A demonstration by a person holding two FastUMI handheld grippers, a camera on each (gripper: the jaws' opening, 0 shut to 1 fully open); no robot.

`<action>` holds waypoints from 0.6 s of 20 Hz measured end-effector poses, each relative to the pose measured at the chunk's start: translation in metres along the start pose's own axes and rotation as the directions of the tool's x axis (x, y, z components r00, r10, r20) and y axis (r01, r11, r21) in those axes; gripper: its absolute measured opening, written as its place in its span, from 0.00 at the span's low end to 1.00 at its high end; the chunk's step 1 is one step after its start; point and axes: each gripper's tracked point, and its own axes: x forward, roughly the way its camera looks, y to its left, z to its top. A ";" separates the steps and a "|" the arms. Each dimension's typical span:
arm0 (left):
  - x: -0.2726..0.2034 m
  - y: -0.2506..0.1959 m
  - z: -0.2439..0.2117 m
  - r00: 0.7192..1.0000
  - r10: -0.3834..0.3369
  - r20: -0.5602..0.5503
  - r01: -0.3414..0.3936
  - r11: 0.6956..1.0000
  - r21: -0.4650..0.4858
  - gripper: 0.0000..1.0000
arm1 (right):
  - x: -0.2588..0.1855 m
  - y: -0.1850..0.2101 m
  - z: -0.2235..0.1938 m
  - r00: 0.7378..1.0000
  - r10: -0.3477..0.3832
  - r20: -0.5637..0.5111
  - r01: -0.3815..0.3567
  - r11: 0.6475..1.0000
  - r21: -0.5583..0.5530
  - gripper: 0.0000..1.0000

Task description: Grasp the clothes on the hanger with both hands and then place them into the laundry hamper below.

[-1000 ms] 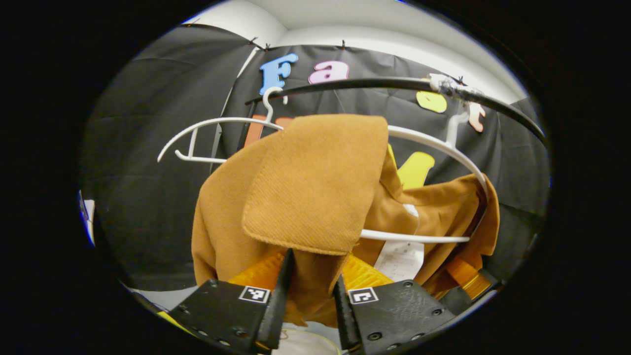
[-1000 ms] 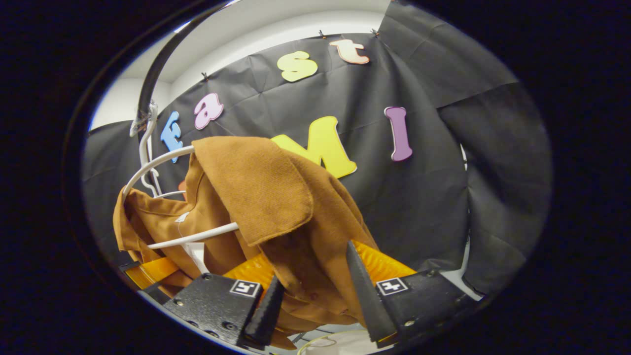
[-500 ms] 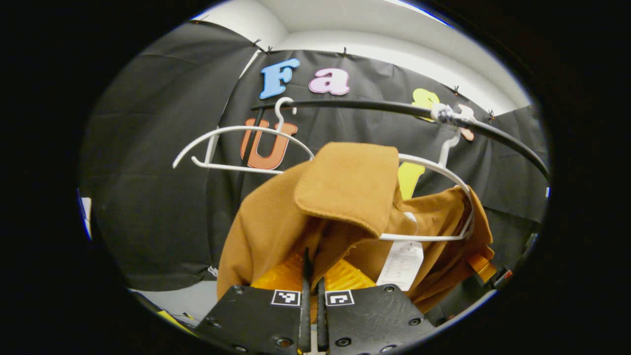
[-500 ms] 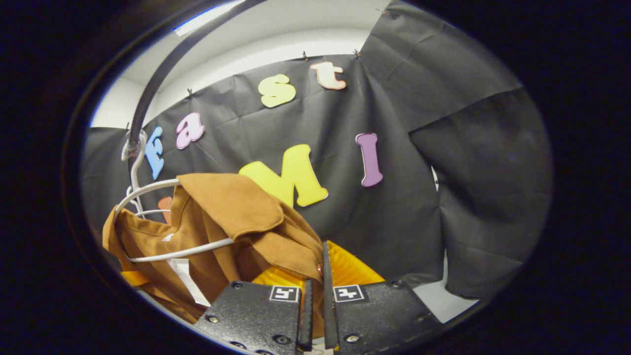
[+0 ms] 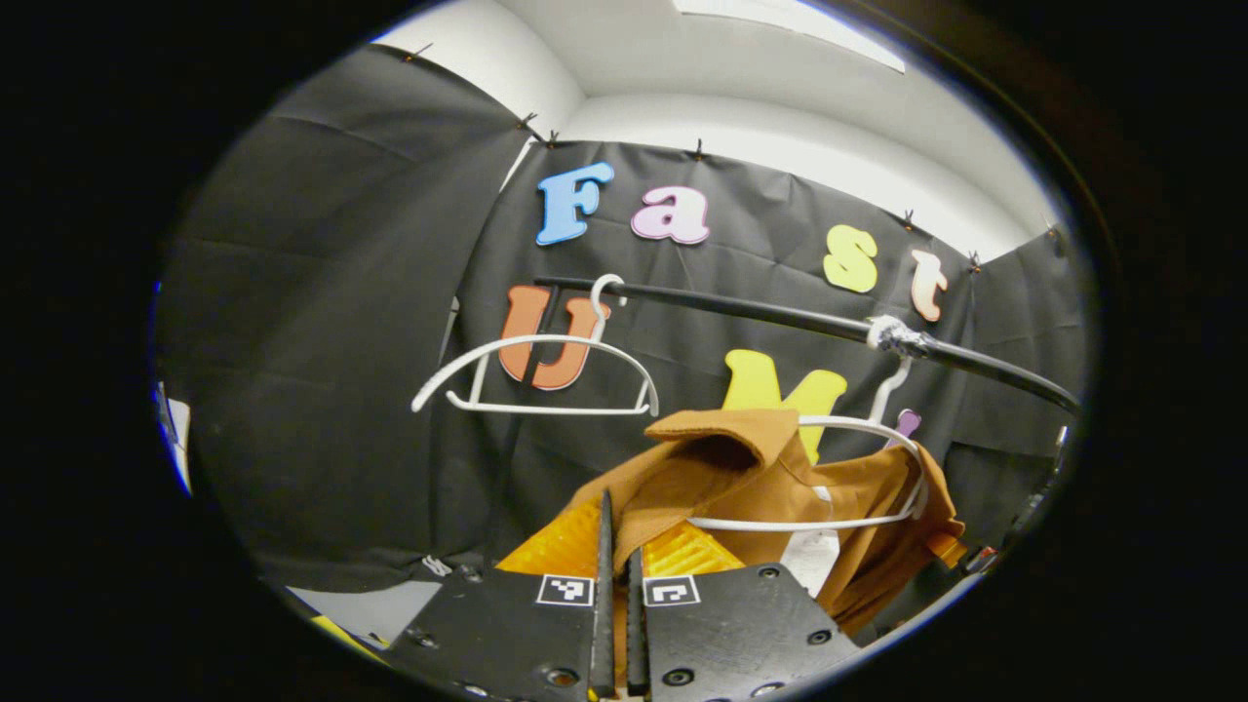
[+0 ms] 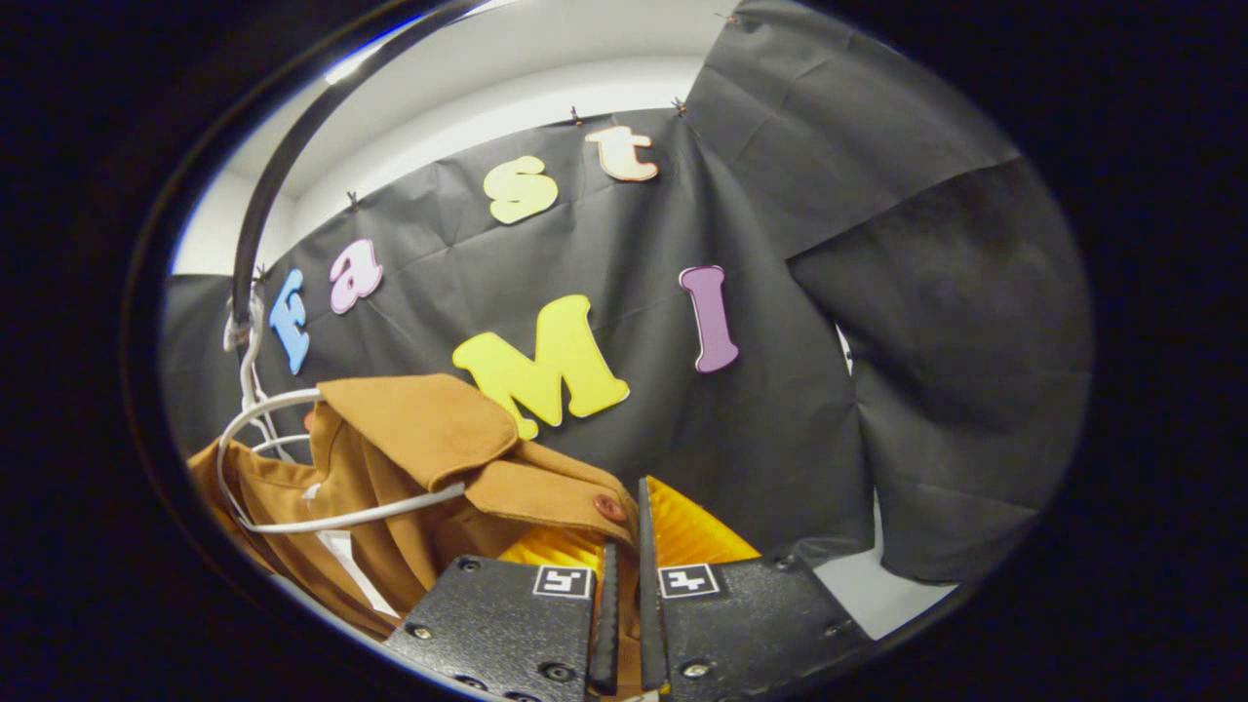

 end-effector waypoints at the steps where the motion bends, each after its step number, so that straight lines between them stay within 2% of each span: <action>1: 0.001 0.000 0.001 1.000 0.000 -0.006 0.000 1.000 0.002 0.10 | 0.002 0.001 0.000 1.000 0.005 -0.013 -0.005 0.999 0.034 0.12; 6: 0.002 0.012 0.026 1.000 0.006 0.028 -0.007 0.999 0.036 0.10 | 0.013 0.004 0.015 0.998 0.053 -0.033 -0.047 0.987 0.153 0.12; 7: 0.005 0.014 0.029 1.000 0.004 0.025 -0.005 1.000 0.026 0.05 | 0.015 0.003 0.020 0.998 0.059 -0.028 -0.053 0.980 0.191 0.12; 8: 0.006 0.017 0.030 1.000 0.000 0.018 0.000 1.000 0.010 0.09 | 0.018 0.002 0.023 0.997 0.068 -0.031 -0.059 0.973 0.225 0.12; 10: 0.010 0.027 0.033 1.000 0.008 0.006 -0.008 1.000 -0.006 0.09 | 0.024 0.005 0.021 0.993 0.102 -0.054 -0.081 0.951 0.299 0.12; 12: 0.013 0.034 0.037 1.000 0.012 0.003 -0.012 1.000 0.001 0.10 | 0.029 0.011 0.021 0.988 0.139 -0.068 -0.110 0.939 0.327 0.12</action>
